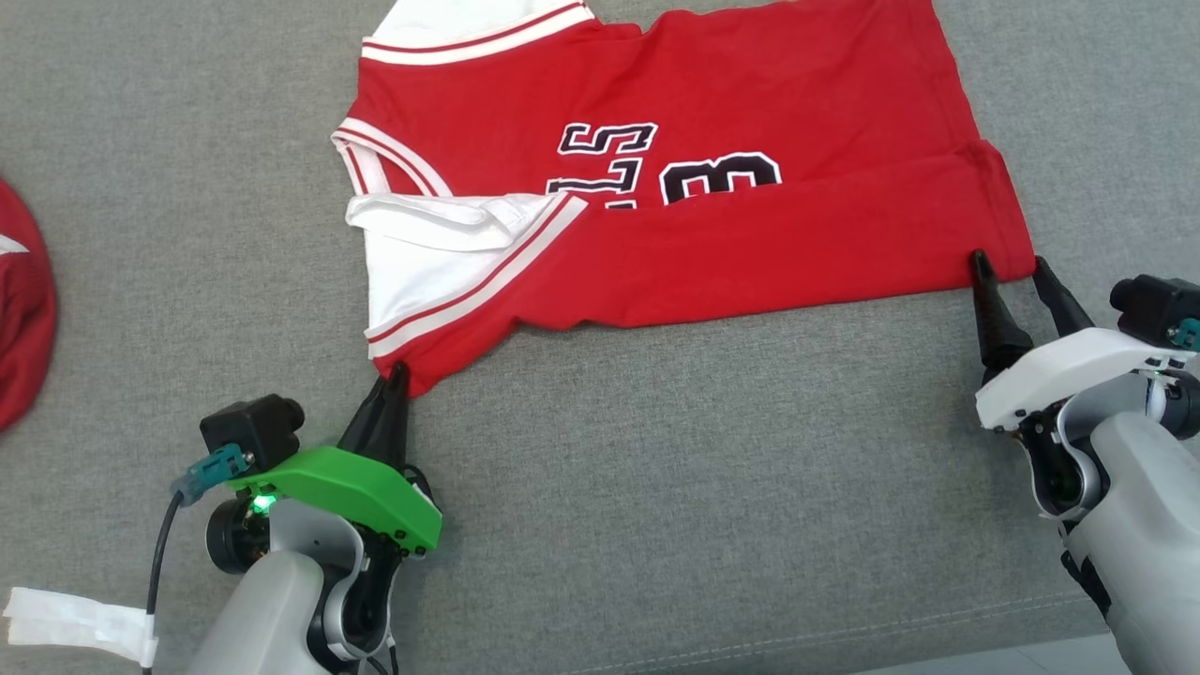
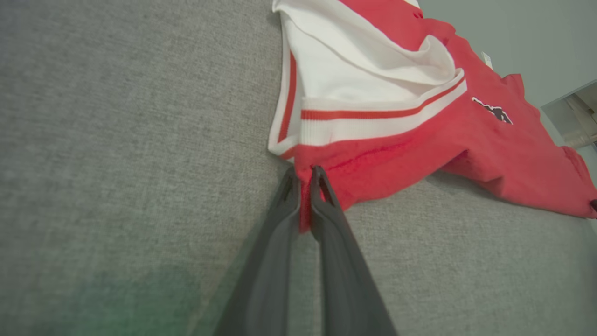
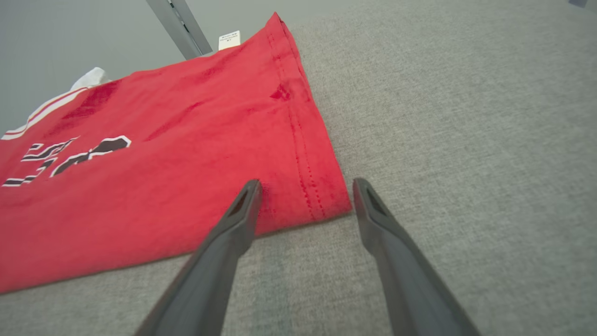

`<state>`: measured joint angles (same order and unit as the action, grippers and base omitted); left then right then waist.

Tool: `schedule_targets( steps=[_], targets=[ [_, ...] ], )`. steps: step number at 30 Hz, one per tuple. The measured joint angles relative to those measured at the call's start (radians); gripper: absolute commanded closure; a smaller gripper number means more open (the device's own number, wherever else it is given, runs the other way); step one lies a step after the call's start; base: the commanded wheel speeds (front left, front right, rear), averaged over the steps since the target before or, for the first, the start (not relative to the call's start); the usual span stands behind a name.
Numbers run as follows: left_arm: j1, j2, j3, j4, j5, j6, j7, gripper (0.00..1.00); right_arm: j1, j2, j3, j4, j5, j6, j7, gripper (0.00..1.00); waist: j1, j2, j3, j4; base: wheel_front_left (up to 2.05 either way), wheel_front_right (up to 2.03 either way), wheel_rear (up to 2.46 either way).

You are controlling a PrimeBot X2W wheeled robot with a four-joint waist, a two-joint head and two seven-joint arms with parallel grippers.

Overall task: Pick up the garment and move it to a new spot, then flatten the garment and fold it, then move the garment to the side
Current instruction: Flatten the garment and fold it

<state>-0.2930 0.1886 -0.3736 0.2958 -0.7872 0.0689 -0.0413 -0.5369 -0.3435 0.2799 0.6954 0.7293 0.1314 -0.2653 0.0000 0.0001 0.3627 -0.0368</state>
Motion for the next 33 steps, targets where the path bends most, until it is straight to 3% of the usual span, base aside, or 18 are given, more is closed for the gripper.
schedule_targets(
  steps=[2,3,4,5,6,13,24,33],
  targets=[
    [-0.002,0.007,-0.001,-0.003,0.001,0.0,0.002,1.0,-0.026,-0.001,0.02,0.035,0.018,0.0,0.0,0.0,0.0,0.0,0.003,0.002,0.0,0.0,0.0],
    [-0.004,0.011,-0.003,-0.004,0.005,0.0,0.002,1.0,-0.036,-0.001,0.03,0.053,0.024,0.0,0.0,0.11,0.0,0.0,0.004,0.003,0.0,0.0,0.0],
    [-0.006,0.015,-0.006,-0.005,0.014,-0.001,0.004,1.0,-0.046,-0.002,0.042,0.07,0.033,0.0,0.0,0.5,0.0,0.0,0.005,0.004,0.0,0.0,0.0],
    [-0.007,0.017,-0.006,-0.006,0.017,-0.003,0.005,1.0,-0.055,-0.002,0.053,0.083,0.044,0.0,0.0,0.67,0.0,0.0,0.006,0.005,0.0,0.0,0.0],
    [-0.008,0.017,-0.007,-0.006,0.018,-0.003,0.005,1.0,-0.062,-0.003,0.062,0.094,0.056,0.0,0.0,1.0,0.0,0.0,0.006,0.007,0.0,0.0,0.0],
    [-0.014,0.037,-0.02,-0.012,0.032,-0.018,0.004,1.0,-0.075,-0.026,0.109,0.111,0.116,0.0,0.0,1.0,0.0,0.0,-0.006,0.014,0.0,0.0,0.0],
    [0.079,0.082,-0.037,-0.088,0.031,-0.021,0.021,1.0,0.063,-0.122,0.146,-0.004,0.186,0.0,0.0,1.0,0.0,0.0,-0.067,0.015,0.0,0.0,0.0],
    [0.235,0.097,-0.061,-0.209,0.024,0.022,0.036,1.0,0.223,-0.196,0.132,-0.121,0.211,0.0,0.0,1.0,0.0,0.0,-0.115,0.013,0.0,0.0,0.0]
  ],
)
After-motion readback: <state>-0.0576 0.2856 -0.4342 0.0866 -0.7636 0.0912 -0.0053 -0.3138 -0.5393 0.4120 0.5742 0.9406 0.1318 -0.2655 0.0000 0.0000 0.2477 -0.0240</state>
